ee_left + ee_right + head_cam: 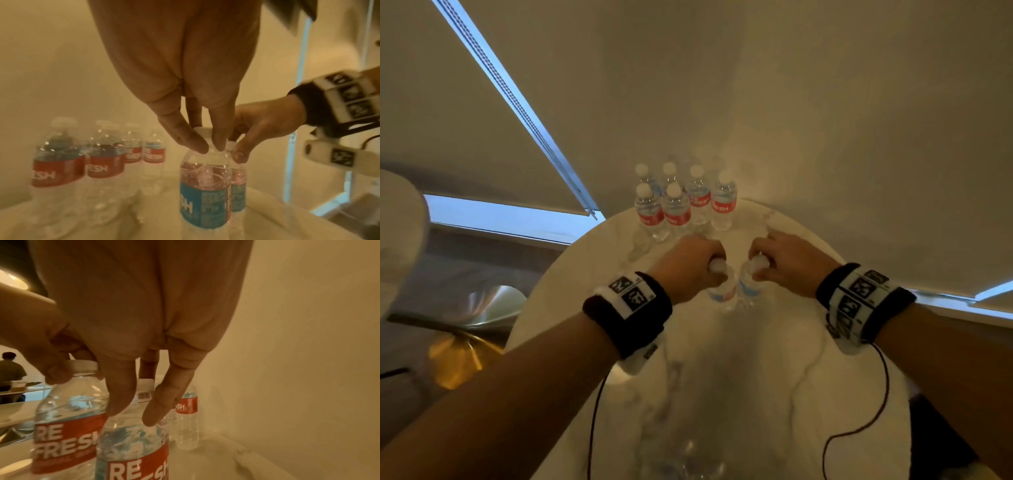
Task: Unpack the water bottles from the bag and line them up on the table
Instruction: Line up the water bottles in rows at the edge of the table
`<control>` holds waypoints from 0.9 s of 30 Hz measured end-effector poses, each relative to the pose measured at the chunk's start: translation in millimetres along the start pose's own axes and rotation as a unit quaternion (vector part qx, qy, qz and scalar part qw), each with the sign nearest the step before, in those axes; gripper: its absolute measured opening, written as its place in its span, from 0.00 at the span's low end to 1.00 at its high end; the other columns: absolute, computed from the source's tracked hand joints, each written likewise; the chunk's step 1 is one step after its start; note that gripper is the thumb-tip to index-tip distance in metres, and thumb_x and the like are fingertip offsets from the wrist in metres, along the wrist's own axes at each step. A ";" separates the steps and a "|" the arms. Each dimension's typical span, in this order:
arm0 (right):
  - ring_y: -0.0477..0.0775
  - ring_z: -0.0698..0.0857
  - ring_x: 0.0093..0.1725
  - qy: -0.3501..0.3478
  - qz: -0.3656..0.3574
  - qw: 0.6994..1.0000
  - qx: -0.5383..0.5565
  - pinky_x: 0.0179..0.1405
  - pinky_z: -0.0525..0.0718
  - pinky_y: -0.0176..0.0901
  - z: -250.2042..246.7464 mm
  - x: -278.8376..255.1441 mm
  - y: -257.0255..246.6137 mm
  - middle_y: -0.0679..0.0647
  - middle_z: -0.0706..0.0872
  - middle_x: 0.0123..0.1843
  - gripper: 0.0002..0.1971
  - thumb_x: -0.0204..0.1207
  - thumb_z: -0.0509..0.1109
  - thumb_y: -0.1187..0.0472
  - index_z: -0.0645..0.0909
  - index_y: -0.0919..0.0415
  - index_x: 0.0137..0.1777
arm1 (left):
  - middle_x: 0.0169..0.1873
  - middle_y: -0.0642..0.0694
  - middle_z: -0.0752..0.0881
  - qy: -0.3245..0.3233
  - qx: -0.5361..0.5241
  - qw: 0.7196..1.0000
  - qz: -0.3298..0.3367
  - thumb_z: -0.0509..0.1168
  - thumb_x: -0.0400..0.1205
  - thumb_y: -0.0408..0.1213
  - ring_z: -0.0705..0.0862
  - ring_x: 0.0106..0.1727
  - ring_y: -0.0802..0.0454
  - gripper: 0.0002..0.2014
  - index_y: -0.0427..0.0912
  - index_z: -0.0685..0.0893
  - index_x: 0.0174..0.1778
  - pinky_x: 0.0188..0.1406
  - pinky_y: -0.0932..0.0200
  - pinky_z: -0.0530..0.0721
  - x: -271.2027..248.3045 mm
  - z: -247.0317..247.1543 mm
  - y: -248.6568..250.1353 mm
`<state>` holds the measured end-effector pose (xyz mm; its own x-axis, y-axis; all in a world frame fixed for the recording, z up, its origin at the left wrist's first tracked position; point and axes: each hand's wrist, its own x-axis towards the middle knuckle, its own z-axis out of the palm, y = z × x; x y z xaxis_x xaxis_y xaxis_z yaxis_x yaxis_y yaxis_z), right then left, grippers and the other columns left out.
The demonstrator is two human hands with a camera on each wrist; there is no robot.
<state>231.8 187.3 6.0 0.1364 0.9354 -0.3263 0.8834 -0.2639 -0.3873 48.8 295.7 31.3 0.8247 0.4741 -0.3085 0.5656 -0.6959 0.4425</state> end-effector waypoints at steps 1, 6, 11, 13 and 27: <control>0.56 0.78 0.49 0.008 0.003 1.000 0.000 0.49 0.74 0.47 -6.1 19.1 -1.0 0.51 0.75 0.49 0.16 0.74 0.73 0.50 0.78 0.51 0.59 | 0.59 0.38 0.90 0.017 0.001 1.000 -0.005 0.74 0.84 0.41 0.87 0.59 0.39 0.15 0.39 0.88 0.64 0.57 0.51 0.82 18.2 -6.5 -9.0; 0.55 0.76 0.47 0.055 0.022 0.998 0.002 0.48 0.72 0.45 -26.9 91.1 -2.2 0.51 0.74 0.48 0.19 0.72 0.76 0.52 0.79 0.52 0.61 | 0.53 0.41 0.89 0.060 -0.007 0.998 -0.007 0.74 0.84 0.34 0.86 0.55 0.43 0.10 0.34 0.88 0.59 0.51 0.56 0.76 82.3 -28.7 -42.0; 0.58 0.78 0.48 0.071 0.020 0.997 -0.007 0.46 0.72 0.45 -31.8 122.0 0.0 0.53 0.75 0.48 0.18 0.71 0.76 0.52 0.79 0.52 0.60 | 0.53 0.33 0.91 0.066 0.007 0.997 -0.026 0.74 0.83 0.37 0.89 0.54 0.35 0.10 0.33 0.90 0.55 0.48 0.53 0.78 113.2 -37.9 -61.2; 0.57 0.77 0.47 0.076 0.016 0.997 -0.006 0.46 0.73 0.46 -31.3 126.9 -1.3 0.53 0.75 0.48 0.18 0.71 0.76 0.53 0.80 0.53 0.60 | 0.54 0.33 0.91 0.072 0.008 0.997 -0.023 0.73 0.84 0.35 0.88 0.52 0.38 0.10 0.33 0.90 0.57 0.47 0.55 0.77 116.1 -41.5 -65.4; 0.56 0.74 0.46 0.112 0.031 0.993 0.023 0.44 0.69 0.46 -22.9 130.7 -9.3 0.55 0.75 0.48 0.17 0.73 0.74 0.51 0.79 0.56 0.59 | 0.44 0.39 0.87 0.082 0.032 0.995 -0.051 0.71 0.84 0.35 0.89 0.50 0.38 0.08 0.33 0.89 0.55 0.45 0.55 0.76 118.6 -43.3 -70.3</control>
<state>251.8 317.4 -13.3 0.2901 0.9446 -0.1534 0.8498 -0.3280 -0.4125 107.1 424.1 0.1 0.7559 0.6216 -0.2055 0.6490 -0.6703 0.3598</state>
